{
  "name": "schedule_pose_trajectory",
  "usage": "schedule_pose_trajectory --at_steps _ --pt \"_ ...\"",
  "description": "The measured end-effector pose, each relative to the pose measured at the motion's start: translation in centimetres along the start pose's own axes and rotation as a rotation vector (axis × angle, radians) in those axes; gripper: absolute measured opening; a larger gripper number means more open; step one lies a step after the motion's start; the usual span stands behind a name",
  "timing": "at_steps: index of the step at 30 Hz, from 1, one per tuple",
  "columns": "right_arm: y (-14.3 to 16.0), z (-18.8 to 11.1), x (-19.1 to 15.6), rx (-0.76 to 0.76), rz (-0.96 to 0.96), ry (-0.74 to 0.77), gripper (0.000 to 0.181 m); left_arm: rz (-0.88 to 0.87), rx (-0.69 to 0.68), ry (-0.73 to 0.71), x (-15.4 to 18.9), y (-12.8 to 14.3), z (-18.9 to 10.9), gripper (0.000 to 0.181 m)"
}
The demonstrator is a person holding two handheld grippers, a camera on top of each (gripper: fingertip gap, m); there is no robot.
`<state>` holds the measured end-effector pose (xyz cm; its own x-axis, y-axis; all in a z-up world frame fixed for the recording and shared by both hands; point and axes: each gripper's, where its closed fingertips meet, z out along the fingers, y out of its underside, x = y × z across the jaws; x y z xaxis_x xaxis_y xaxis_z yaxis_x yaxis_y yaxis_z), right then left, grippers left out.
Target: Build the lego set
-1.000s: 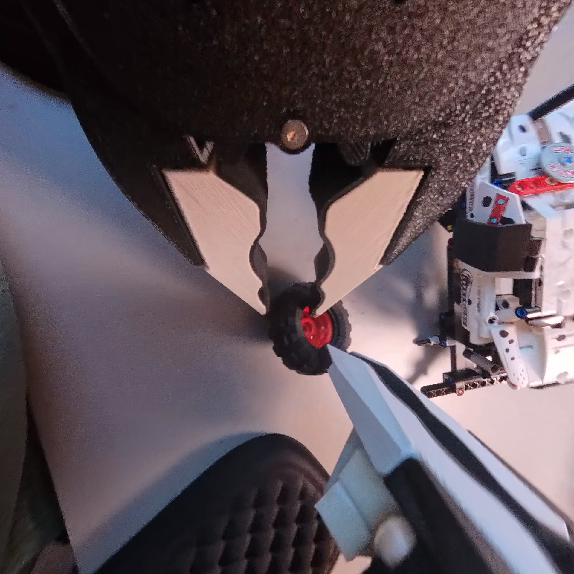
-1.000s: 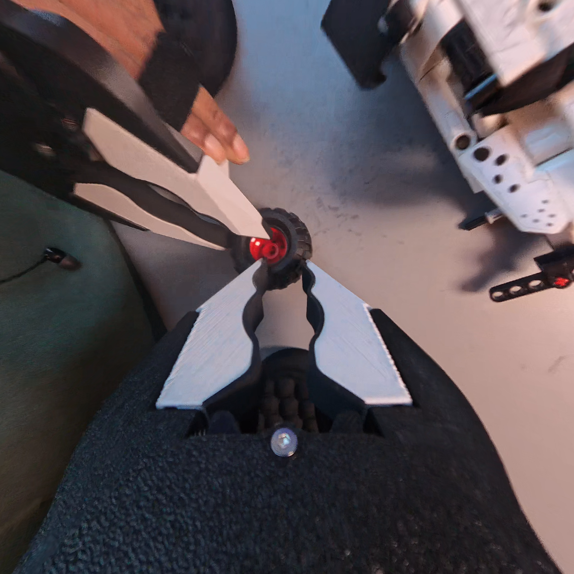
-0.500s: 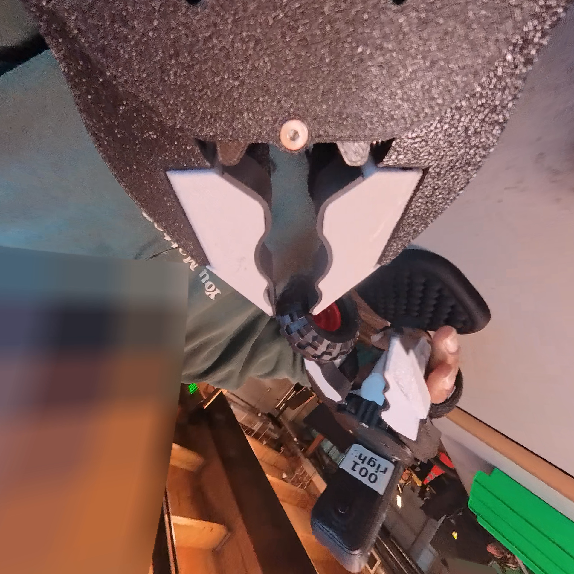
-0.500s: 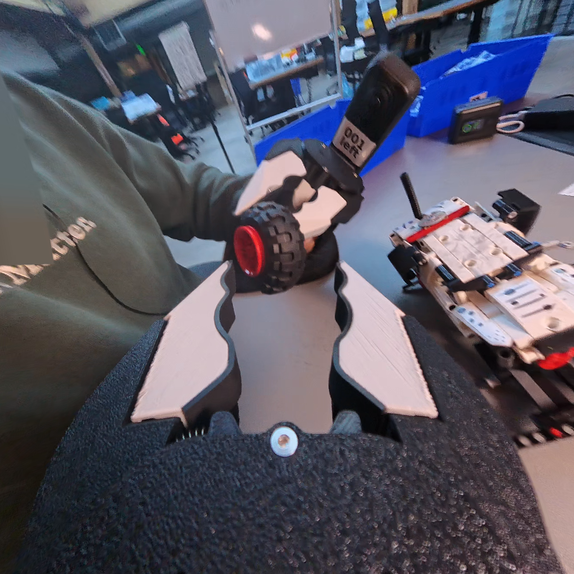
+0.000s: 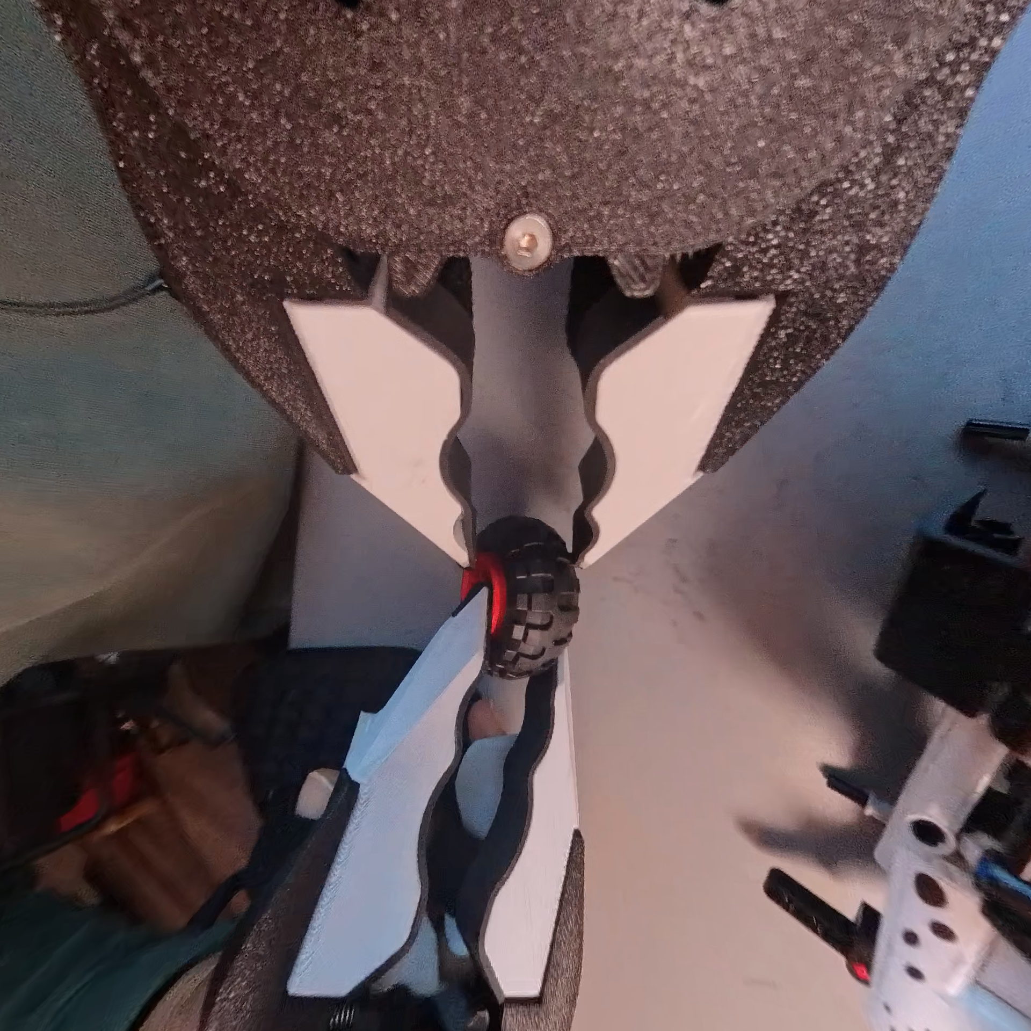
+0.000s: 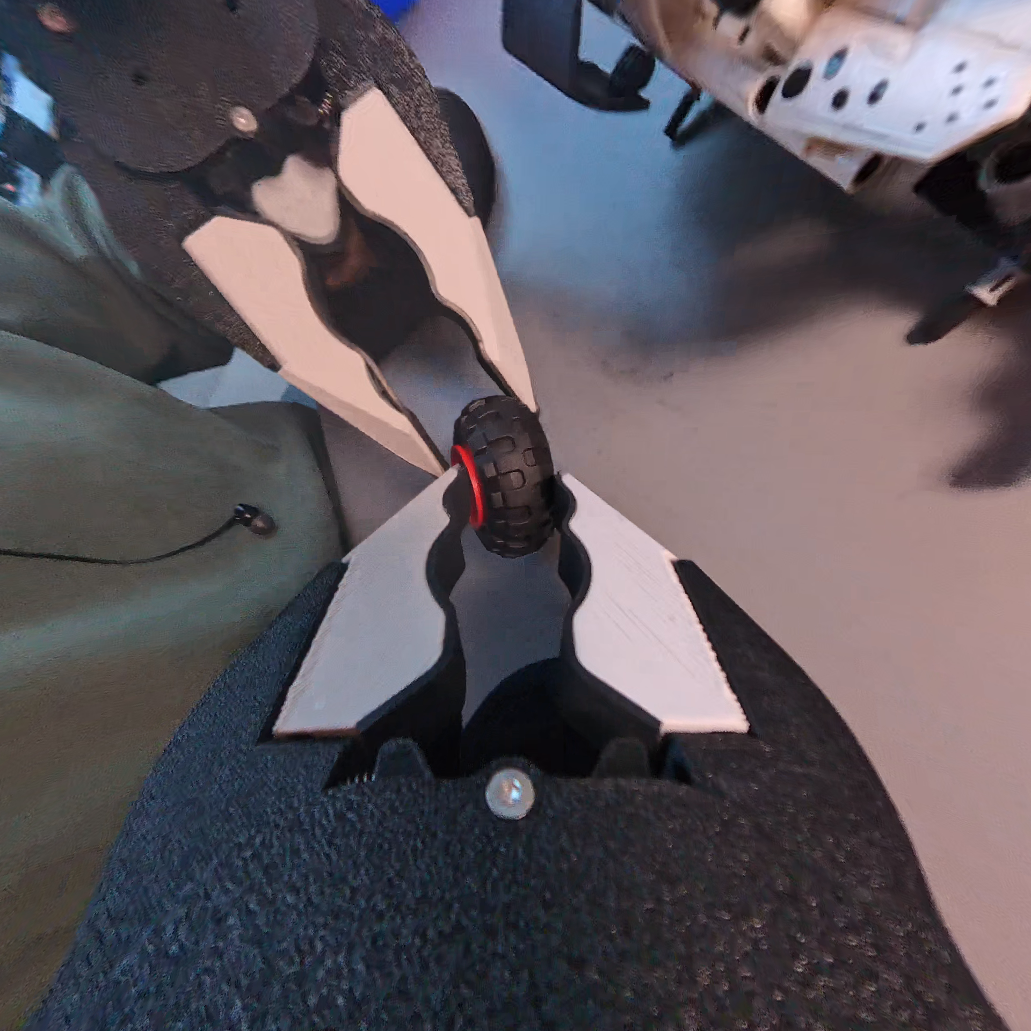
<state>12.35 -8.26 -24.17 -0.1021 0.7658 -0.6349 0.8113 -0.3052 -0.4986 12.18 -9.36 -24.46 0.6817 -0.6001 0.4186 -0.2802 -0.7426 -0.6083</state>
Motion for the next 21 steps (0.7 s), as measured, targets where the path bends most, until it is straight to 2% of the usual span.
schedule_pose_trajectory --at_steps 7,14,21 --pt "-0.1 0.6 1.3 -0.103 0.000 0.068 0.026 0.016 -0.063 -0.048 -1.2 0.0 0.6 0.026" --pt "-0.2 1.0 2.0 -0.145 -0.017 0.122 0.022 0.152 -0.077 -0.266 -1.9 0.1 0.7 0.022" --pt "-1.1 1.6 2.2 -0.099 -0.136 0.241 0.021 0.194 0.014 -0.473 -2.1 0.4 0.3 0.017"
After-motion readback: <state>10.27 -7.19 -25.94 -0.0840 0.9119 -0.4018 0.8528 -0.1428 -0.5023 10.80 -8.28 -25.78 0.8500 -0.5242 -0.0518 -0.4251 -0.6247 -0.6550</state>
